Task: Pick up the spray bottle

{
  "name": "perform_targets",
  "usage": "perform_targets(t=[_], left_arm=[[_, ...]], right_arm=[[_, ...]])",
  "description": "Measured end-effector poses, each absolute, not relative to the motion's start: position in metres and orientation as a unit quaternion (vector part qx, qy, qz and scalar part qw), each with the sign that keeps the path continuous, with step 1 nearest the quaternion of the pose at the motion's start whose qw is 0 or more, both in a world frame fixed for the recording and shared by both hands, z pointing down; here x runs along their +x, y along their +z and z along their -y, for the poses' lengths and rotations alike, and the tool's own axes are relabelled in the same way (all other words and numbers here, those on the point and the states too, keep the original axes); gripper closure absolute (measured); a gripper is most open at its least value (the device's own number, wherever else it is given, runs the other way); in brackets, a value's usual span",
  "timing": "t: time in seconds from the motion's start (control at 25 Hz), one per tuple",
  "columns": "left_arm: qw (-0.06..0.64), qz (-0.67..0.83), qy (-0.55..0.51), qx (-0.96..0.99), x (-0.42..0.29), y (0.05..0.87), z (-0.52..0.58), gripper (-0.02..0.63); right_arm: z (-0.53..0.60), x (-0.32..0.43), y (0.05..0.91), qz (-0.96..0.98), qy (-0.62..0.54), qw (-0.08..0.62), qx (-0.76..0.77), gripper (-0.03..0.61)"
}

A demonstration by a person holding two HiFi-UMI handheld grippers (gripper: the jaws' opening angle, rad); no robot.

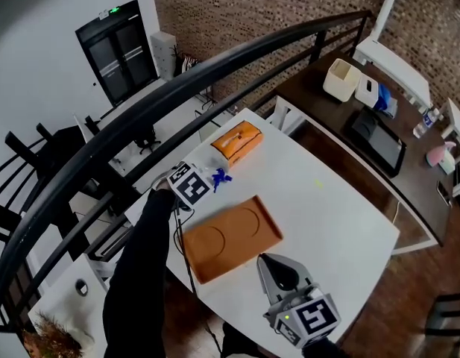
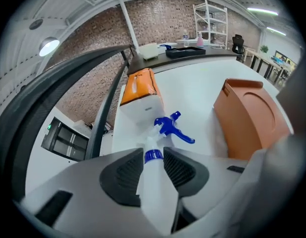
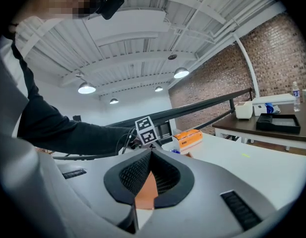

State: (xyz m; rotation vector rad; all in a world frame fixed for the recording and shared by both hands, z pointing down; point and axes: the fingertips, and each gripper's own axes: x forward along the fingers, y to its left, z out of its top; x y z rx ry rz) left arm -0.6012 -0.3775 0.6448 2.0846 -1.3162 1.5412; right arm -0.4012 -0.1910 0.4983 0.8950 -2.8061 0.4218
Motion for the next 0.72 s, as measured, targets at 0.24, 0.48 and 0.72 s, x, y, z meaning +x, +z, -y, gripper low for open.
perform_targets(t=[0.24, 0.48, 0.72], left_arm=[[0.124, 0.411, 0.546, 0.719, -0.588, 0.653, 0.385, 0.438], [0.143, 0.402, 0.576, 0.697, -0.591, 0.677, 0.392, 0.414], [0.147, 0.391, 0.592, 0.690, -0.589, 0.683, 0.390, 0.425]], right_arm=[[0.206, -0.392, 0.503, 0.937, 0.146, 0.082, 0.307, 0.584], [0.215, -0.386, 0.506, 0.936, 0.148, 0.082, 0.310, 0.584], [0.224, -0.371, 0.502, 0.933, 0.153, 0.077, 0.317, 0.584]])
